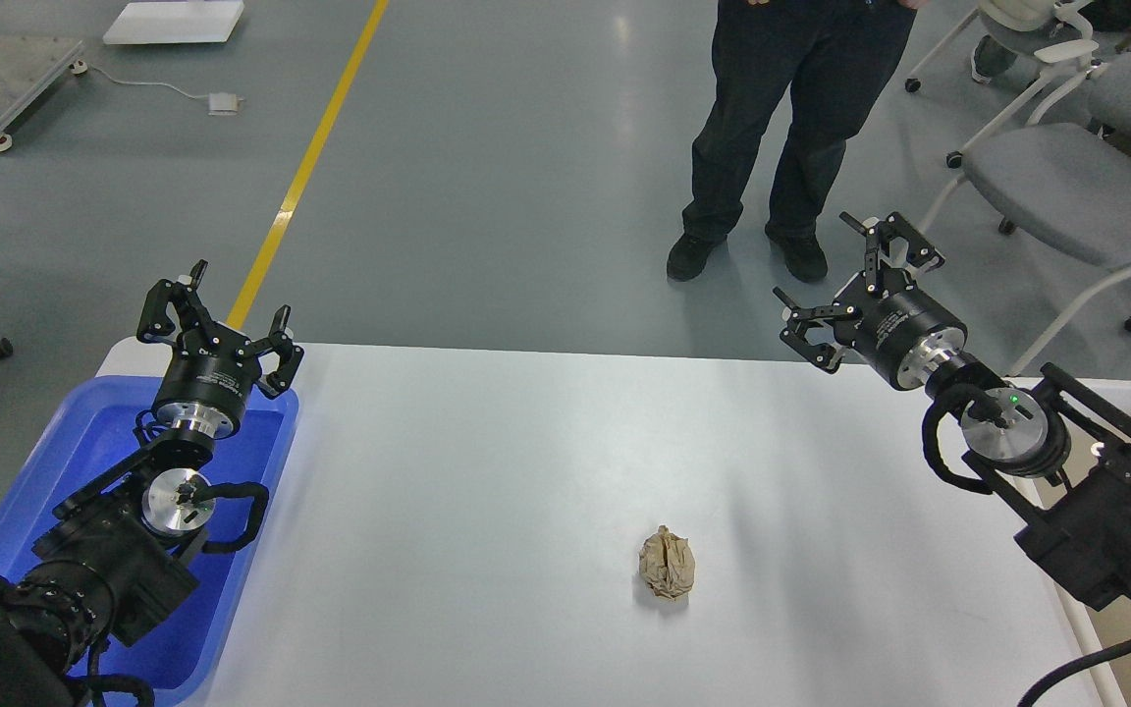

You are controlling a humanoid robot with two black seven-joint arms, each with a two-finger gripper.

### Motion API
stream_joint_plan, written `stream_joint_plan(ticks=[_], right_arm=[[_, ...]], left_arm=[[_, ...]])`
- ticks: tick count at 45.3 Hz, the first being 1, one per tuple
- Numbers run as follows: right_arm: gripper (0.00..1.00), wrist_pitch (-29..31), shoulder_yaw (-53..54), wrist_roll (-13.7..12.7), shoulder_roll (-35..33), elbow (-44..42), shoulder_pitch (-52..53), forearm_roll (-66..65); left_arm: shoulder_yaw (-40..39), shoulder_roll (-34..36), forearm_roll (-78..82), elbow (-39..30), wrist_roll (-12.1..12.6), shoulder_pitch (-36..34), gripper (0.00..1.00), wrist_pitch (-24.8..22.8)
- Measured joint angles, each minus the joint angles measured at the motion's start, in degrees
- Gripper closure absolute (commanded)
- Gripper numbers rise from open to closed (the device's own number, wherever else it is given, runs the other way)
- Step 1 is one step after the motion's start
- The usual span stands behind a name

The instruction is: Tidy desktop

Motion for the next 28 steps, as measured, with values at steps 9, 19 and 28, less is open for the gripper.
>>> stream_joint_plan(ticks=[9, 19, 28], right_arm=[[0.00, 0.2, 2.8, 0.1, 3.5, -1.9, -0.3, 0.5], [0.00, 1.7, 5.7, 0.1, 6.5, -7.5, -0.3, 0.7], [0.00, 4.1, 7.7, 0.1, 8.2, -12.1, -0.3, 0.9]], left_arm=[[0.0, 0.0, 0.0, 0.0, 0.0, 0.0, 0.00, 0.0], [0.0, 0.0, 0.0, 0.0, 0.0, 0.0, 0.00, 0.0], [0.0, 0.0, 0.0, 0.0, 0.0, 0.0, 0.00, 0.0]])
